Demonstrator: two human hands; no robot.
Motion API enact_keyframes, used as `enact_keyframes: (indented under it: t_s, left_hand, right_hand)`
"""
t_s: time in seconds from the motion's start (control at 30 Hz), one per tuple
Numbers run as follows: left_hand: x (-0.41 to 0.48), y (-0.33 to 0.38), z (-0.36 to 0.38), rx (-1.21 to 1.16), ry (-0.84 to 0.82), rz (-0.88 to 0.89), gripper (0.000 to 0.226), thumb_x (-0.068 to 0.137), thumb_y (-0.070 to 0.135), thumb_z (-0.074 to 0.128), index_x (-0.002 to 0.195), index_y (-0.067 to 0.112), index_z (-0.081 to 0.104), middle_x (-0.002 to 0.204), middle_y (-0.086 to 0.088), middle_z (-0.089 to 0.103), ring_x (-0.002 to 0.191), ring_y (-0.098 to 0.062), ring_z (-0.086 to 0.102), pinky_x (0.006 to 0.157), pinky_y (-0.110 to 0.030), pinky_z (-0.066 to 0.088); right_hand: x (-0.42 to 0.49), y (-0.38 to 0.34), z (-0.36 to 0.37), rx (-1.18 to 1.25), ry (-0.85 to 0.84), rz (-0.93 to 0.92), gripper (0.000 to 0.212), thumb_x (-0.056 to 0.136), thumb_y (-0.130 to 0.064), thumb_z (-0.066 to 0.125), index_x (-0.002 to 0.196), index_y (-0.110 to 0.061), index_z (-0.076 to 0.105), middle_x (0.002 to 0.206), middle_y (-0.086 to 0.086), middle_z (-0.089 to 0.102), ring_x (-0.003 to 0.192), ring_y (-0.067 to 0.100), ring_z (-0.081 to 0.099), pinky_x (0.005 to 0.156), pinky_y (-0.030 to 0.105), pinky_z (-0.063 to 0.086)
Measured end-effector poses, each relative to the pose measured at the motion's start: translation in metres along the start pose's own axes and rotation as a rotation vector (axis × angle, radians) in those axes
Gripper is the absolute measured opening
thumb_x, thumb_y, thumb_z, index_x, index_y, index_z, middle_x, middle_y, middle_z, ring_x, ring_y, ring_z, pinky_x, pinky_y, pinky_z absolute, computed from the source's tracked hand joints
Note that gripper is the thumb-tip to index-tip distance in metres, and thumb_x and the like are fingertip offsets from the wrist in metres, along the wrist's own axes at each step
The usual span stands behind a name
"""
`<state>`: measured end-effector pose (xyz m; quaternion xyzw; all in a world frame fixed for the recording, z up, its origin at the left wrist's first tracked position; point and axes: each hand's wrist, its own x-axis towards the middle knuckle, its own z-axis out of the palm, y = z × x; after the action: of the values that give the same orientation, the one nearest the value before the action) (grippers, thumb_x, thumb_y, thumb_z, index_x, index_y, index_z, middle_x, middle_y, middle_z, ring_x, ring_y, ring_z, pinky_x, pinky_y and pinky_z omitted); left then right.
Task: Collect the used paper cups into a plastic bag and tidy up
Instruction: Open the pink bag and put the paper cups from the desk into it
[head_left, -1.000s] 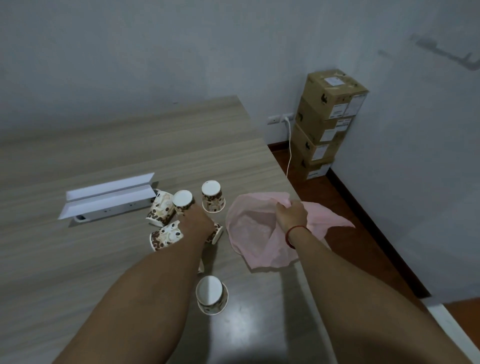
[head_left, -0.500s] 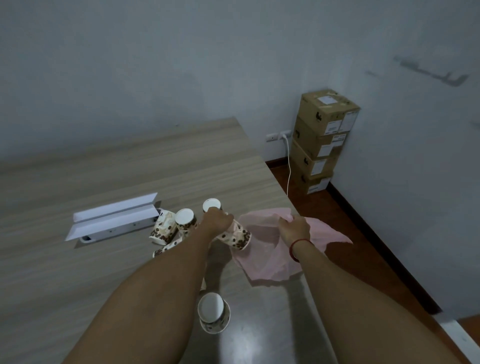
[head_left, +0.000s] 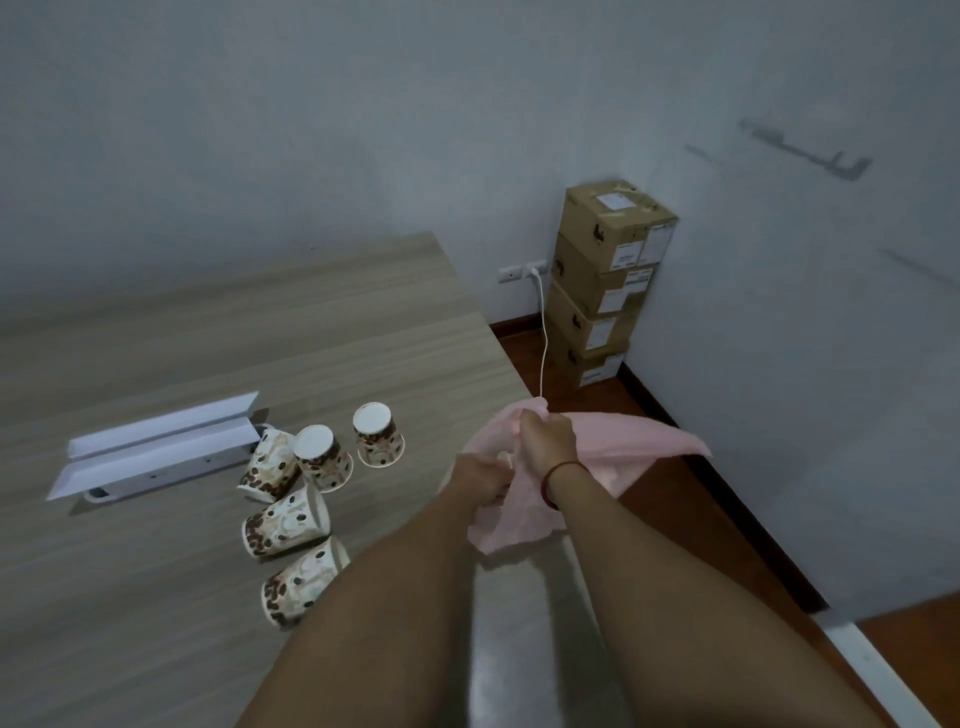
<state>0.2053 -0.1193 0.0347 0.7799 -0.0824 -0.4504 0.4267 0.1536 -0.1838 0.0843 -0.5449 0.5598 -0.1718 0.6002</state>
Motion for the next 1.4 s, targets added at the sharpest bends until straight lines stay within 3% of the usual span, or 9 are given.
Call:
enact_keyframes:
  t_s: [0.1,0.2,0.4,0.53,0.7,0.87,1.03,1.17,1.4]
  left_hand:
    - [0.013,-0.008,0.024,-0.022,-0.026,0.048,0.016,0.094,0.013,0.062,0.08,0.006,0.065,0.082,-0.003,0.061,0.071,-0.013,0.056,0.069,-0.024,0.047]
    - [0.015,-0.011,0.033,-0.044,-0.018,0.068,0.012,0.092,0.012,0.064,0.09,0.002,0.069,0.093,-0.007,0.065,0.084,-0.018,0.06,0.084,-0.027,0.048]
    - [0.015,-0.006,0.036,-0.031,0.062,0.08,0.028,0.1,0.01,0.049,0.076,0.009,0.064,0.071,0.003,0.055,0.066,-0.011,0.054,0.051,-0.009,0.045]
    - [0.015,-0.004,0.033,0.061,0.056,0.111,0.029,0.099,0.006,0.047,0.121,-0.008,0.062,0.074,0.005,0.052,0.082,-0.015,0.054,0.079,-0.023,0.043]
    - [0.013,-0.005,0.008,0.264,0.03,0.107,0.027,0.091,0.016,0.063,0.112,0.0,0.07,0.116,-0.016,0.069,0.109,-0.03,0.064,0.095,-0.036,0.052]
    - [-0.001,0.005,-0.055,0.333,0.06,0.058,0.025,0.09,0.003,0.059,0.112,-0.004,0.067,0.089,-0.012,0.064,0.064,-0.016,0.06,0.047,-0.018,0.051]
    - [0.004,0.0,-0.108,0.366,0.333,0.094,0.015,0.087,0.013,0.056,0.089,0.001,0.065,0.09,-0.014,0.068,0.08,-0.024,0.066,0.068,-0.031,0.05]
    - [-0.002,-0.001,-0.131,0.438,0.472,0.112,0.034,0.087,0.024,0.06,0.112,0.001,0.064,0.116,-0.013,0.068,0.11,-0.031,0.064,0.088,-0.032,0.051]
    - [0.021,-0.002,-0.153,0.489,0.481,0.174,0.035,0.083,0.024,0.068,0.113,0.007,0.066,0.12,-0.009,0.065,0.112,-0.029,0.061,0.092,-0.039,0.05]
  right_hand:
    - [0.014,0.003,-0.001,0.009,-0.002,0.027,0.061,0.064,-0.04,0.04,0.106,-0.003,0.064,0.108,0.015,0.066,0.098,0.03,0.063,0.077,0.029,0.046]
    - [0.035,0.011,-0.007,0.012,0.029,0.037,0.025,0.071,-0.038,0.043,0.07,-0.015,0.053,0.078,0.005,0.056,0.077,0.023,0.056,0.062,0.024,0.04]
    - [0.017,0.002,-0.017,0.047,0.007,0.056,0.041,0.084,-0.026,0.042,0.11,-0.003,0.064,0.101,0.016,0.068,0.092,0.031,0.065,0.073,0.034,0.05]
    - [0.014,0.0,-0.015,0.04,-0.017,0.063,0.044,0.085,-0.025,0.045,0.119,-0.002,0.06,0.111,0.018,0.066,0.091,0.03,0.063,0.067,0.032,0.054]
    - [0.005,0.003,-0.016,-0.014,-0.042,0.071,0.049,0.085,-0.025,0.052,0.128,-0.003,0.053,0.123,0.017,0.061,0.109,0.034,0.06,0.081,0.032,0.047]
    - [0.0,0.005,-0.005,-0.081,-0.062,0.053,0.051,0.08,-0.024,0.052,0.126,-0.003,0.055,0.124,0.019,0.061,0.111,0.036,0.06,0.097,0.041,0.05]
    - [-0.008,0.0,0.015,-0.099,-0.021,0.039,0.047,0.088,-0.02,0.052,0.131,-0.002,0.051,0.13,0.018,0.058,0.116,0.036,0.057,0.098,0.037,0.047]
    - [-0.011,-0.001,0.03,-0.123,-0.017,0.049,0.052,0.091,-0.022,0.051,0.138,0.0,0.043,0.14,0.018,0.05,0.127,0.036,0.05,0.1,0.035,0.042]
    - [-0.007,0.001,0.05,-0.259,-0.044,0.042,0.065,0.088,-0.042,0.056,0.138,-0.002,0.043,0.138,0.018,0.052,0.125,0.035,0.052,0.099,0.037,0.044]
